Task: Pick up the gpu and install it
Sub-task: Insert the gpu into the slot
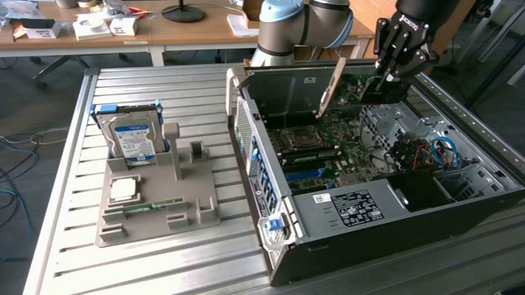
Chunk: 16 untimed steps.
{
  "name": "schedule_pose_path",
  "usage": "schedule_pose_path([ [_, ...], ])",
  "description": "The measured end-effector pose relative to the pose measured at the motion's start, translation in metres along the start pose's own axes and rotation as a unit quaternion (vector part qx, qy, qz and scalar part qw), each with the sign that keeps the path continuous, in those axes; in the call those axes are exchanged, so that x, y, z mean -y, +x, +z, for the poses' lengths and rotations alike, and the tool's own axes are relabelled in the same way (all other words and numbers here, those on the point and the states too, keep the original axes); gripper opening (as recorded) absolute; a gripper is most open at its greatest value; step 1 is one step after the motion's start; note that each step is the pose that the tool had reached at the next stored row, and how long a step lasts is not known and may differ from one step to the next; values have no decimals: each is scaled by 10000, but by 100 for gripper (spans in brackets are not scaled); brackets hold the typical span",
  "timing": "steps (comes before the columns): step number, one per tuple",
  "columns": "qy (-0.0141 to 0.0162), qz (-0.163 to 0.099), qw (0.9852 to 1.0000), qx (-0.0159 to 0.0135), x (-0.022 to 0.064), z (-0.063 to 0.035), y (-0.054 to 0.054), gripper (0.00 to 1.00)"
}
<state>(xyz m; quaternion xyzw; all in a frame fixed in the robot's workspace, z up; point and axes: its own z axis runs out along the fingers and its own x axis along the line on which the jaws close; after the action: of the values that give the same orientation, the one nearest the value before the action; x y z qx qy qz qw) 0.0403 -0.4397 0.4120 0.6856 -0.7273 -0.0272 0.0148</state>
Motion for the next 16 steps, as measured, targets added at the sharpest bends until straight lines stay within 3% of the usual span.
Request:
schedule_pose_path([
  [16,0,0,10000,1,3,49,0,27],
])
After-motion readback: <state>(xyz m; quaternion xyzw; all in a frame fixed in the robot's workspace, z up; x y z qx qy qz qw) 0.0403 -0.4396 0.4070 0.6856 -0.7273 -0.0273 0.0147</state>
